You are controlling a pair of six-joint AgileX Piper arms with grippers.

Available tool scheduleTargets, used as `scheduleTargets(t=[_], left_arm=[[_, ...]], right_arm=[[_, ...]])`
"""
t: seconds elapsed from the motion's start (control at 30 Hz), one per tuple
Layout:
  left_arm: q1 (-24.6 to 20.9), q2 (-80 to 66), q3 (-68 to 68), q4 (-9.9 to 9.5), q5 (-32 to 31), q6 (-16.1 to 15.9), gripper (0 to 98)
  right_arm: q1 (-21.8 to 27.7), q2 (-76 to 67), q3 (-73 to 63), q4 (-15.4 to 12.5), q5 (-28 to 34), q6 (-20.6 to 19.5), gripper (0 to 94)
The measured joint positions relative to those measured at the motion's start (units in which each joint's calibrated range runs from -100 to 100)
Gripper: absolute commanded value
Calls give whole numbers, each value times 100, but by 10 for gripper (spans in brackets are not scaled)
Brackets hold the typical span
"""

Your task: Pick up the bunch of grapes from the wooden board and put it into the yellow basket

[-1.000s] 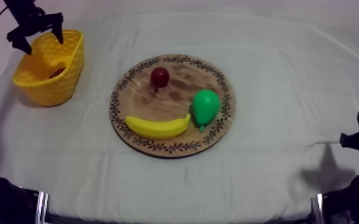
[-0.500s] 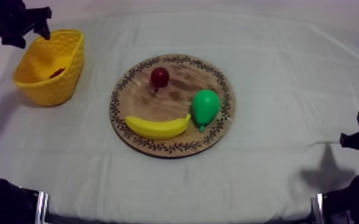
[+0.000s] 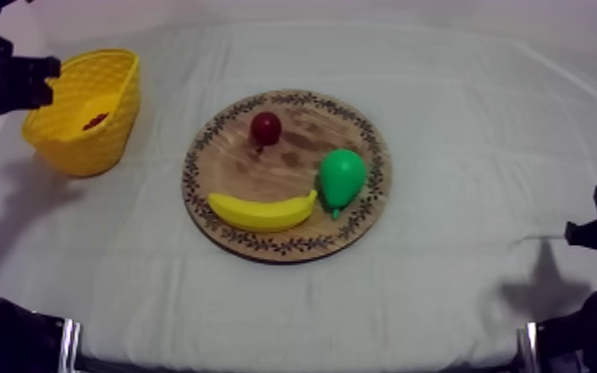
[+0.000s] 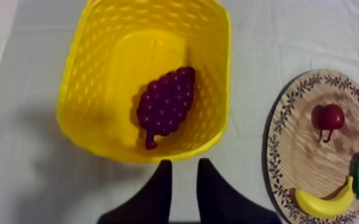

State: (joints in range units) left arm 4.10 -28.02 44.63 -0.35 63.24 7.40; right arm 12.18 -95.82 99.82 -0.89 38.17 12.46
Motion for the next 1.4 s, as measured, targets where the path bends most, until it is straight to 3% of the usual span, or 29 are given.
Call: scheduleTargets(t=[0.13, 0.33, 0.47, 0.57, 1.0, 1.23, 1.4], left_arm=[[-29, -826, 656, 124, -235, -170, 25], [-42, -2180, 1605, 342, -808, -571, 4], [-39, -3067, 2334, 244, -1230, -932, 1], [-39, -3741, 2769, 140, -1381, -1027, 0], [-17, -6061, 4694, -98, -2396, -419, 0], [118, -6839, 5177, -156, -2332, -675, 0], [213, -7152, 5248, -161, -2355, -562, 0]], right_arm=[[0, 0, 0, 0, 0, 0, 3], [0, 0, 0, 0, 0, 2, 3], [0, 0, 0, 0, 0, 2, 3], [0, 0, 0, 0, 0, 2, 3], [0, 0, 0, 0, 0, -1, 3], [0, 0, 0, 0, 0, -1, 3], [0, 0, 0, 0, 0, -1, 3]])
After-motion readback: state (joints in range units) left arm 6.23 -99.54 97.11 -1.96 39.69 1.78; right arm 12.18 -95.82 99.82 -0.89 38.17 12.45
